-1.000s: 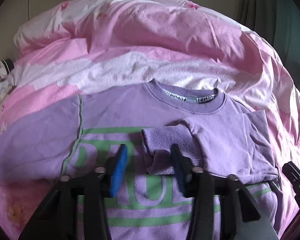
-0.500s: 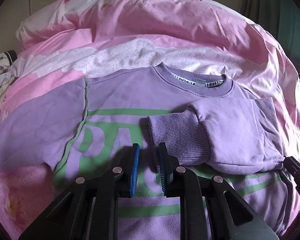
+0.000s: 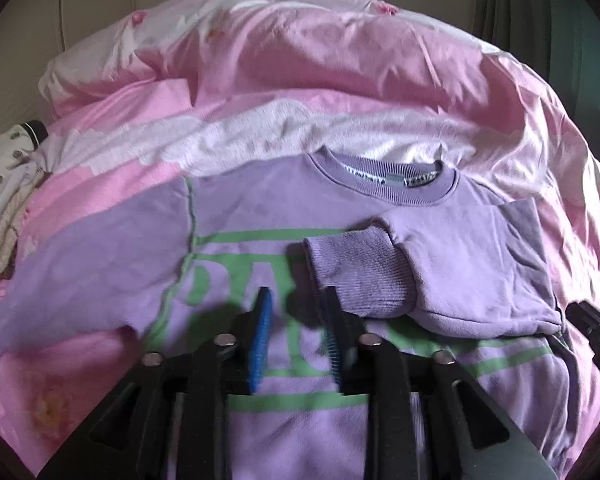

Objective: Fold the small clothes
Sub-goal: 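Open the right tool and release the sleeve onto the sweatshirt front, then grasp the other sleeve cuff with the left tool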

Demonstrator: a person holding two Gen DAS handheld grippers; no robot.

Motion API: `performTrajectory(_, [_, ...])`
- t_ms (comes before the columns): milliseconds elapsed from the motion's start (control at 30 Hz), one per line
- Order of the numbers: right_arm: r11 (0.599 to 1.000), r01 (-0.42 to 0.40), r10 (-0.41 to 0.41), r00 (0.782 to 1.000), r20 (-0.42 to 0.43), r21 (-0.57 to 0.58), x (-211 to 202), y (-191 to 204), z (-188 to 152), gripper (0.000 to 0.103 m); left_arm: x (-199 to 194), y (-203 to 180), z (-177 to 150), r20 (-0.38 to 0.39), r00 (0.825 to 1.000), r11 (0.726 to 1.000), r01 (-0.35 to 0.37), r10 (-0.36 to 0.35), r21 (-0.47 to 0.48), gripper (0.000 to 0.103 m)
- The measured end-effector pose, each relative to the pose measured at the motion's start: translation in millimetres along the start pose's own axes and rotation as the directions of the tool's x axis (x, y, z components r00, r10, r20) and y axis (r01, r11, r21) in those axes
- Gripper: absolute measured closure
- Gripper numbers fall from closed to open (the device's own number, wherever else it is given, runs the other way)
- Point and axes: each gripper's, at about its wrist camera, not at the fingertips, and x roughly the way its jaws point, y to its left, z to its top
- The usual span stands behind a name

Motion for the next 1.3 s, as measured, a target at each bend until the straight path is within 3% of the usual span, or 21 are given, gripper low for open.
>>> performTrajectory(100, [1.000,-0.022,0.023,0.998,0.054,-0.018,-18,24,3,0.051,-17,15,1,0.026,1.000,1.000,-0.016,0.017,-0.012,0.057])
performTrajectory(267, [0.992,-0.108,0.112,0.991,0.066,-0.066,-32,84,-1,0.050,-47,72,-3,0.054,0.996,0.995,-0.069,0.073,-0.076,0.049])
performTrajectory(400, [0.979,-0.163,0.173,0.982,0.074,-0.121,-39,139,-8,0.050,-64,130,-15,0.056,0.990,0.984,-0.122,0.130,-0.127,0.049])
performTrajectory(567, [0.959,-0.232,0.246,0.966,0.073,-0.165,-41,212,-18,0.050,-75,213,-35,0.032,0.978,0.958,-0.197,0.208,-0.207,0.049])
performTrajectory(733, [0.938,-0.281,0.298,0.953,0.059,-0.202,-41,275,-32,0.050,-75,282,-54,0.006,0.972,0.929,-0.221,0.233,-0.297,0.050])
performTrajectory(833, [0.927,-0.293,0.314,0.948,0.056,-0.233,-40,302,-39,0.050,-67,309,-61,-0.007,0.978,0.922,-0.198,0.208,-0.333,0.050])
performTrajectory(1033, [0.919,-0.301,0.321,0.946,0.038,-0.254,-31,330,-44,0.050,-41,337,-64,-0.013,0.996,0.917,-0.090,0.092,-0.388,0.051])
performTrajectory(1133, [0.921,-0.296,0.314,0.949,0.033,-0.255,-27,334,-44,0.050,-27,344,-65,-0.007,1.000,0.908,-0.006,0.004,-0.419,0.057])
performTrajectory(1300, [0.926,-0.285,0.301,0.953,0.027,-0.248,-20,333,-44,0.050,-14,350,-69,0.004,0.997,0.887,0.070,-0.076,-0.457,0.066])
